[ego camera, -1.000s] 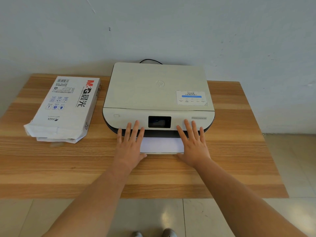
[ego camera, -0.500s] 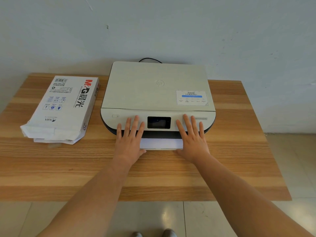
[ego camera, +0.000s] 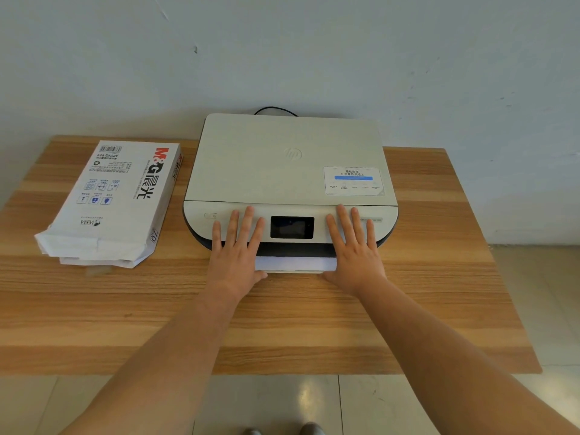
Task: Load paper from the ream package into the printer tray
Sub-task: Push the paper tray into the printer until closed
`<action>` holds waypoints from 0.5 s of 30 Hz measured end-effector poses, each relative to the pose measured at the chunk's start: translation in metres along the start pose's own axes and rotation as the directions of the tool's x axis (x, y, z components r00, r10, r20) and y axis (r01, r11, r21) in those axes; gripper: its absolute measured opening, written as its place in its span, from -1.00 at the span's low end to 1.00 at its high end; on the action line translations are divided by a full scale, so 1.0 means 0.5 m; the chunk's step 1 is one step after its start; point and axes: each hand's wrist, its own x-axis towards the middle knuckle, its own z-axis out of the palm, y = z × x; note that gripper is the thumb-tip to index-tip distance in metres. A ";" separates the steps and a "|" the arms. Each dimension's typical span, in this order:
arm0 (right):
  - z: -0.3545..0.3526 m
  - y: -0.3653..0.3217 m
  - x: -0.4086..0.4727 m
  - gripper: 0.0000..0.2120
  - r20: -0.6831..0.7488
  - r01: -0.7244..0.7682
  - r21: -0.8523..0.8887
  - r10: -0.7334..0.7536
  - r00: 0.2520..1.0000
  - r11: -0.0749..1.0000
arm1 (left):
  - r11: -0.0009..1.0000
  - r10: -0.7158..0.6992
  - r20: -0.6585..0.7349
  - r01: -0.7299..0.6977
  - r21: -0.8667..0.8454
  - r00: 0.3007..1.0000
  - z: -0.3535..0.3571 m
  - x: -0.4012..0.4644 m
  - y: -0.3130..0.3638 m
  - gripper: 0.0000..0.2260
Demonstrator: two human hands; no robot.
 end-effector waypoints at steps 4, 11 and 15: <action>0.002 0.001 0.004 0.11 -0.003 0.001 -0.010 -0.001 1.000 1.000 | 1.000 0.006 0.005 -0.006 0.004 1.000 -0.004 0.006 -0.001 0.06; 0.013 0.003 0.009 0.11 -0.031 -0.002 -0.016 0.002 1.000 1.000 | 1.000 -0.008 -0.007 0.008 -0.009 1.000 0.003 0.010 -0.001 0.08; 0.019 0.001 0.011 0.12 -0.043 -0.014 -0.016 0.014 0.999 1.000 | 1.000 -0.007 -0.015 0.006 -0.019 1.000 0.004 0.013 0.002 0.06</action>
